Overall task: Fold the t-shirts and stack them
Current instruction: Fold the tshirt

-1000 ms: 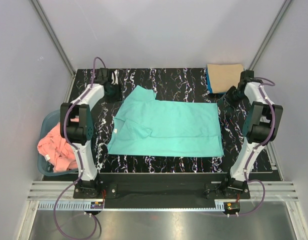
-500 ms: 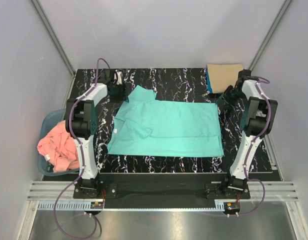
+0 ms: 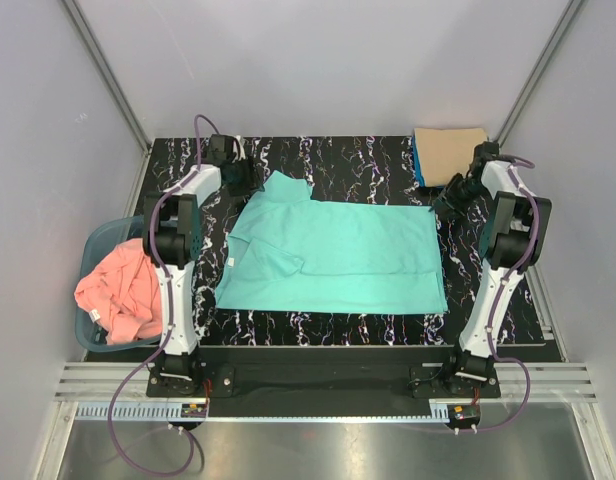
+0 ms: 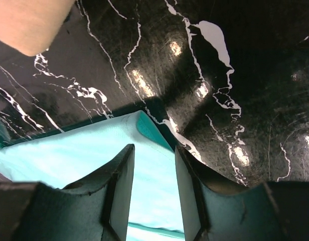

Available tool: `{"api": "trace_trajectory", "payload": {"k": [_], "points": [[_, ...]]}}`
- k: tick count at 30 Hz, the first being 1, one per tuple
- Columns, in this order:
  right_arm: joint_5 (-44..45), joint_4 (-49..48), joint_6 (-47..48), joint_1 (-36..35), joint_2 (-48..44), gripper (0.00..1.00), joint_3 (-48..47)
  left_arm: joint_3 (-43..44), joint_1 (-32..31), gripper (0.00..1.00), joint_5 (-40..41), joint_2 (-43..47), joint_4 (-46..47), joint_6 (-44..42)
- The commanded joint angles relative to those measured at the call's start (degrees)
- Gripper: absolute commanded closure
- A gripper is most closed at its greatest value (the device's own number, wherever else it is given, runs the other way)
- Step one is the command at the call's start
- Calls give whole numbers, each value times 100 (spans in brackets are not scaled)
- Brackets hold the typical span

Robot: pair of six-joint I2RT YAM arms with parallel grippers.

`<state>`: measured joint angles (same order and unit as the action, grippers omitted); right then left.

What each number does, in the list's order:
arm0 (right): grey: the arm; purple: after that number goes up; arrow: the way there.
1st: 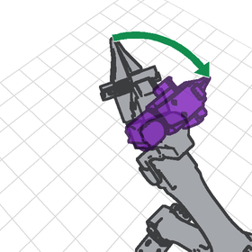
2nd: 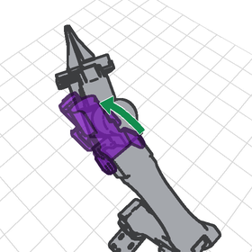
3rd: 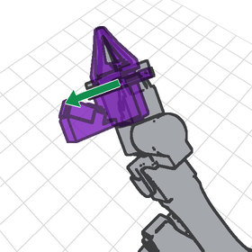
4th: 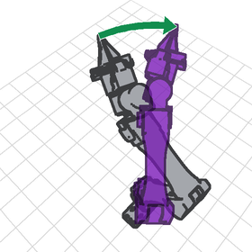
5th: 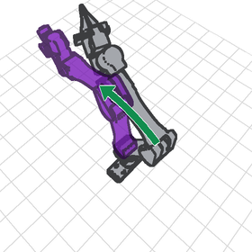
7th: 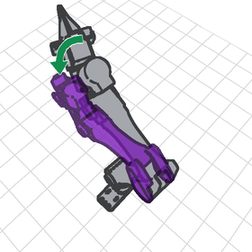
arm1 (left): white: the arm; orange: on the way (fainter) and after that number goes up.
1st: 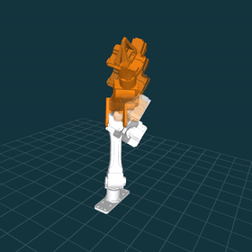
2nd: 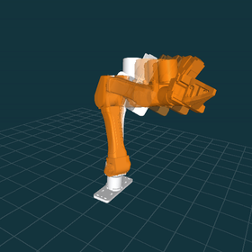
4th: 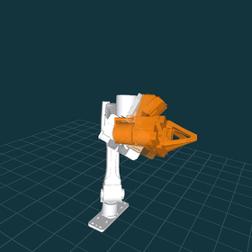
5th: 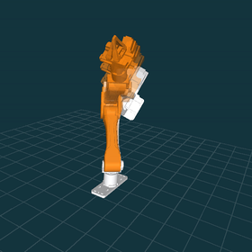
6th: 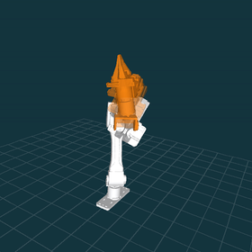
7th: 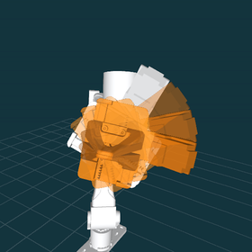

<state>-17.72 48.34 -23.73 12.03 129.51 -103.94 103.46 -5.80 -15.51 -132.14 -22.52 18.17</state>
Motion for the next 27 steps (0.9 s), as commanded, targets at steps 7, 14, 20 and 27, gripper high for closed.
{"api": "trace_trajectory", "payload": {"k": [7, 14, 20, 27], "points": [[-127, -53, 131, -34, 319, 55, -513, 210, -105, 48, -119, -312, -86, 450], [-276, -8, 35, -43, 601, 55, -768, 201, -114, 51, -514, -383, -129, 371], [-347, -61, -36, -113, 637, 56, -856, 262, -105, 51, -436, -427, -253, 266], [-312, 88, -45, -122, 829, 61, -1163, 561, -105, 64, -506, -637, -244, 353]]}}
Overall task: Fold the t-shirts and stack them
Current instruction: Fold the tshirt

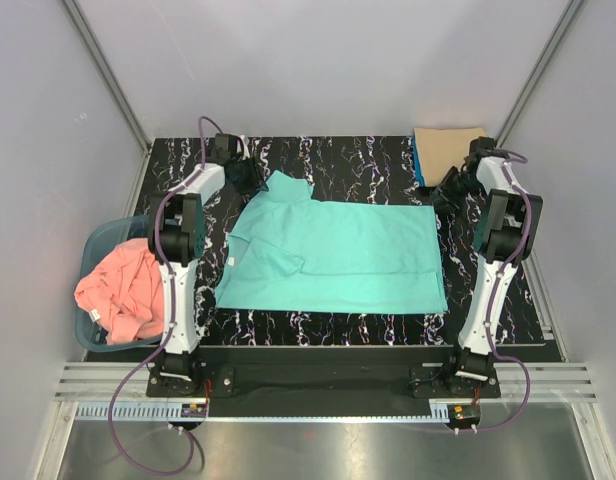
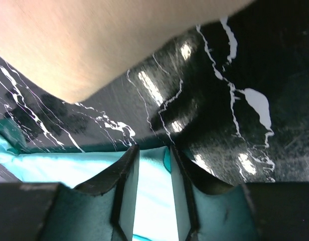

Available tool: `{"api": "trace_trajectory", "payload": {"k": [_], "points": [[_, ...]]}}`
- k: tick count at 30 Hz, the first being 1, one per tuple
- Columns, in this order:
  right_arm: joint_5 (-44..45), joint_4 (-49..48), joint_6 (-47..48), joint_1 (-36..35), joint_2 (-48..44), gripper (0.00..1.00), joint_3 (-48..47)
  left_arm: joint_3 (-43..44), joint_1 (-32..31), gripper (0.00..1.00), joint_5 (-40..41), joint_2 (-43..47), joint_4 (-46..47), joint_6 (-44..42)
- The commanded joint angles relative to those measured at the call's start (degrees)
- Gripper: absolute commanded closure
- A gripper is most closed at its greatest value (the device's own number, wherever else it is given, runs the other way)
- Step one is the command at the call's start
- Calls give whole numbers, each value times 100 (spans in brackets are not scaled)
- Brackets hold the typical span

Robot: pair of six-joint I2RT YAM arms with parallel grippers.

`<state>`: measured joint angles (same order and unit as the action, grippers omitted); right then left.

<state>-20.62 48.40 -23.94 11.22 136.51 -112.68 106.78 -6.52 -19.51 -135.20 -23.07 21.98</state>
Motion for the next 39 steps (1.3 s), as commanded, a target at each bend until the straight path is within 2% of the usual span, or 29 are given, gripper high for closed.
{"api": "trace_trajectory", "payload": {"k": [1, 8, 9, 13, 15, 23, 29, 35, 39], "points": [[-12, 99, -23, -41, 148, 63, -341, 290, -33, 65, -115, -358, -233, -18], [-82, 135, -14, -41, 157, 78, -403, 589, -33, 94, -378, -508, -198, 43], [-74, 134, -5, -50, 131, 78, -412, 589, -33, 100, -396, -499, -198, 61], [-47, 187, -5, -41, 69, 80, -578, 580, -33, 100, -519, -403, -66, 123], [-82, 310, -14, -41, 60, 86, -693, 467, -24, 100, -528, -227, 30, 149], [14, 512, 21, -50, -370, 93, -703, 36, 46, 100, -545, 625, 417, 281], [23, 486, -40, -59, -879, 98, -263, -306, 46, 100, -633, 1188, 531, 298], [137, 477, -40, -59, -1249, 100, 167, -465, 46, 100, -589, 1583, 189, 115], [216, 556, 4, -59, -1451, 100, 465, -1008, 46, 100, -432, 1978, -57, -62]]}}
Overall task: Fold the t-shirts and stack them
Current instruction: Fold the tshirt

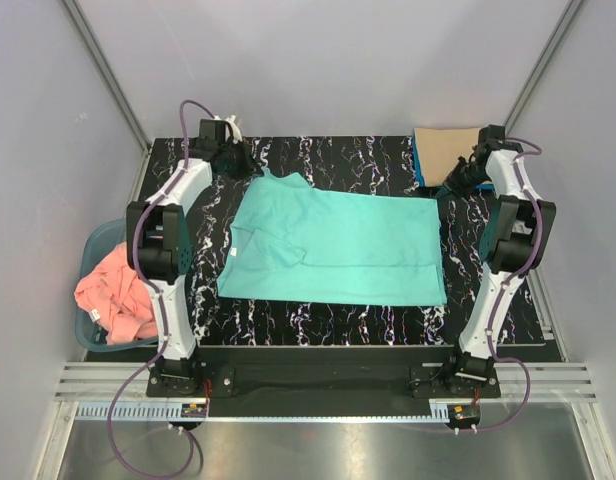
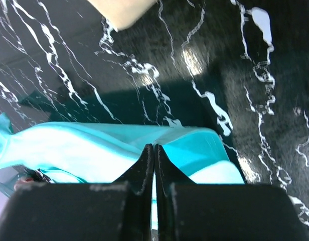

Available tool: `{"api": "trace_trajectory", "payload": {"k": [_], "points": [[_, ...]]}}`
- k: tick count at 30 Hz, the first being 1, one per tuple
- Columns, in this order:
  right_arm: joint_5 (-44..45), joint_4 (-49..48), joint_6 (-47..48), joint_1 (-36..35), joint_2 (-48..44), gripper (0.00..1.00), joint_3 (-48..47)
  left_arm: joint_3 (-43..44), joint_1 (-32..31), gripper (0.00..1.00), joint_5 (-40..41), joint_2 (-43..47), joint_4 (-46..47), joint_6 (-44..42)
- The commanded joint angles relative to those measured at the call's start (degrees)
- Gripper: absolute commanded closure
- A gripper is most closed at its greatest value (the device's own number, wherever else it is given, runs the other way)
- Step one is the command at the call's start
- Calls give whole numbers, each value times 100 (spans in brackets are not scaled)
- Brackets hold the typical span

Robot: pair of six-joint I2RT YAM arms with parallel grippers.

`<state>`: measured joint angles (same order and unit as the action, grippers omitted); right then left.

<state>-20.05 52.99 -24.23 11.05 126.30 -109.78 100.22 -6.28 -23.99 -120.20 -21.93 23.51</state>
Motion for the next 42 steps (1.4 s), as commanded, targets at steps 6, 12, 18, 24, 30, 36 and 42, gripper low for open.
{"api": "trace_trajectory", "payload": {"k": [6, 12, 18, 24, 30, 36, 42], "points": [[406, 106, 120, -41, -949, 100, 877, -1118, 22, 100, 298, 1173, -249, -469], [485, 115, 120, -41, -1581, 100, 1659, -1751, 22, 100, 517, 1780, -381, -610], [379, 133, 59, -41, -2126, 100, 2336, -2243, 22, 100, 702, 2263, -636, -654], [397, -25, 103, -41, -2522, 100, 3014, -2875, 22, 100, 667, 2633, -742, -488], [441, -166, 190, -41, -2496, 100, 3419, -3333, -48, 100, 693, 2686, -751, -329], [476, -237, 182, -41, -2294, 100, 3419, -3519, -92, 100, 791, 2748, -690, -285], [590, -263, 24, -41, -2154, 100, 3042, -3378, -92, 100, 738, 2747, -585, -276]]}}
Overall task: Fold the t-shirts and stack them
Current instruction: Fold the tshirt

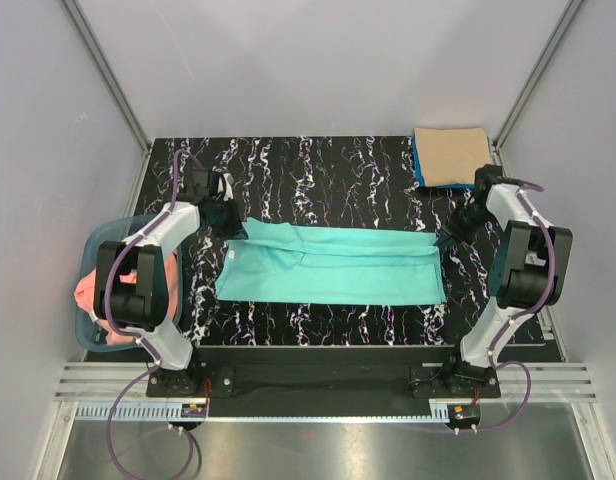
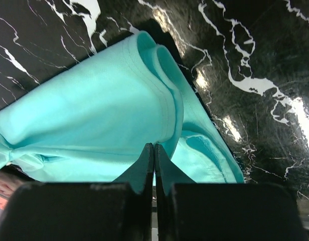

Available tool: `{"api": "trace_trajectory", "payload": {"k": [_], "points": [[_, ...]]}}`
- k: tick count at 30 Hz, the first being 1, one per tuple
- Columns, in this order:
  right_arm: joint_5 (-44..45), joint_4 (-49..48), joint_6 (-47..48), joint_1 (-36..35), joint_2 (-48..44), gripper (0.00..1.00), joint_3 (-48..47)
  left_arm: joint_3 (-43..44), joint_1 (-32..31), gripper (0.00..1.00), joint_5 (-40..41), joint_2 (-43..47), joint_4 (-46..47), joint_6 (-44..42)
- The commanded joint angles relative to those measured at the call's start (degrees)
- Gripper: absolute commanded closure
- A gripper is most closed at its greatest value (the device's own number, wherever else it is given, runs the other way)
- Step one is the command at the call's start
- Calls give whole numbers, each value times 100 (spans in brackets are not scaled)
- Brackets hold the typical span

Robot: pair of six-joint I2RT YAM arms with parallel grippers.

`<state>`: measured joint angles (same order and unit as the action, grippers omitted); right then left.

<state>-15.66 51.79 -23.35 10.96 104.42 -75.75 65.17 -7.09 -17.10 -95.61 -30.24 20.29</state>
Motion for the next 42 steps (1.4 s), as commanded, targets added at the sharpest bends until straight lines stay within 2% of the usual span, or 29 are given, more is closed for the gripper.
{"api": "trace_trajectory", "payload": {"k": [1, 6, 10, 14, 22, 38, 42], "points": [[151, -186, -116, -33, 43, 100, -414, 154, -11, 100, 32, 298, 299, 27], [116, -363, -249, -33, 393, 100, -923, 505, -11, 100, -56, 237, 528, 27], [28, -310, -179, -33, 763, 100, -1538, 883, -3, 100, 5, -35, 406, 10], [63, -178, -55, -33, 1001, 100, -1733, 928, -3, 100, 14, -98, 238, -69], [-25, -371, -55, -33, 351, 100, -671, -29, -3, 100, -4, 280, 343, -8], [256, -345, -11, -33, 184, 100, -64, -83, -3, 100, 67, 131, 53, 10], [309, -345, -29, -33, 140, 95, 156, -144, -3, 98, 75, 131, 1, 106]]}}
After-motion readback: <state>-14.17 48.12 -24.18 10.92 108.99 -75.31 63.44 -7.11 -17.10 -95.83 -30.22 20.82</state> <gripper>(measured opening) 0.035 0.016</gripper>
